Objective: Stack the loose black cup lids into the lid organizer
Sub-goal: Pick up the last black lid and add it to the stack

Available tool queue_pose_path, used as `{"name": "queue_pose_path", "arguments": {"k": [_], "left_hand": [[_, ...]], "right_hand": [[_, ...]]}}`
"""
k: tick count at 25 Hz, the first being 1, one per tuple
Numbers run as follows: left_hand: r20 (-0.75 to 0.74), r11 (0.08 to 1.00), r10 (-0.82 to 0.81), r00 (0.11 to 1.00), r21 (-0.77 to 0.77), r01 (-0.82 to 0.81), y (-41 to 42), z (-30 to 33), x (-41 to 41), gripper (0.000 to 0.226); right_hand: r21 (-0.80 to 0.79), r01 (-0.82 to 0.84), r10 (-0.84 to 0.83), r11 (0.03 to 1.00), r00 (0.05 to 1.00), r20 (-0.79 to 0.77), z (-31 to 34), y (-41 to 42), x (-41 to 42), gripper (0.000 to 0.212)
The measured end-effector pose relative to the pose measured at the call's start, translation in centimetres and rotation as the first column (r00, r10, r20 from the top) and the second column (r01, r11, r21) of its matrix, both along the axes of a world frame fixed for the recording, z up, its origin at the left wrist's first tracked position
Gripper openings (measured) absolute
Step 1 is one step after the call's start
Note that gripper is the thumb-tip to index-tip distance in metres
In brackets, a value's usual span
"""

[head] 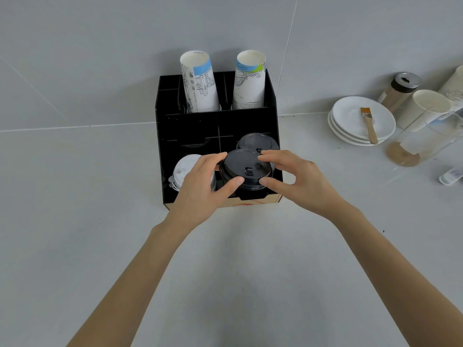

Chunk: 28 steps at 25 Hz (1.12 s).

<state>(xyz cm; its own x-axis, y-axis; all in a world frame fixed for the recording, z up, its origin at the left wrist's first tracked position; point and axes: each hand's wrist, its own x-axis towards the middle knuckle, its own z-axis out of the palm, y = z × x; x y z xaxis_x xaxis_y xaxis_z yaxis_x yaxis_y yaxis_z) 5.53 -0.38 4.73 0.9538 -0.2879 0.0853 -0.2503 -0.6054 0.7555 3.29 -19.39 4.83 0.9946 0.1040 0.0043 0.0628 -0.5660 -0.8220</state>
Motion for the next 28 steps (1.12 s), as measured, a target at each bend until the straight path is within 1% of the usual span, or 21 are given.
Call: {"name": "queue_pose_path", "arguments": {"k": [9,17,23,28], "left_hand": [[0.012,1.000,-0.012,1.000,-0.015,0.012,-0.2,-0.1,0.2,0.051],[0.008,0.999,-0.033,0.999,-0.012,0.033,-1.9,-1.0,2.1,0.053],[-0.024,0.999,-0.015,1.000,-0.043,0.014,-3.4,-2.1,4.2,0.053],[-0.063,1.000,-0.005,0.998,-0.028,0.003,-4.0,-3.3,5.3,0.055]], "right_hand": [[-0.007,0.003,-0.003,1.000,1.000,0.007,0.7,-0.2,0.0,0.039],[-0.063,0.021,-0.021,0.998,1.000,0.011,0.7,-1.6,1.7,0.041],[-0.086,0.026,-0.026,0.996,1.000,0.010,-0.1,-2.6,4.1,0.040],[-0.107,0.014,-0.016,0.994,1.000,-0.020,-0.9,-3.0,5.5,0.042]]}}
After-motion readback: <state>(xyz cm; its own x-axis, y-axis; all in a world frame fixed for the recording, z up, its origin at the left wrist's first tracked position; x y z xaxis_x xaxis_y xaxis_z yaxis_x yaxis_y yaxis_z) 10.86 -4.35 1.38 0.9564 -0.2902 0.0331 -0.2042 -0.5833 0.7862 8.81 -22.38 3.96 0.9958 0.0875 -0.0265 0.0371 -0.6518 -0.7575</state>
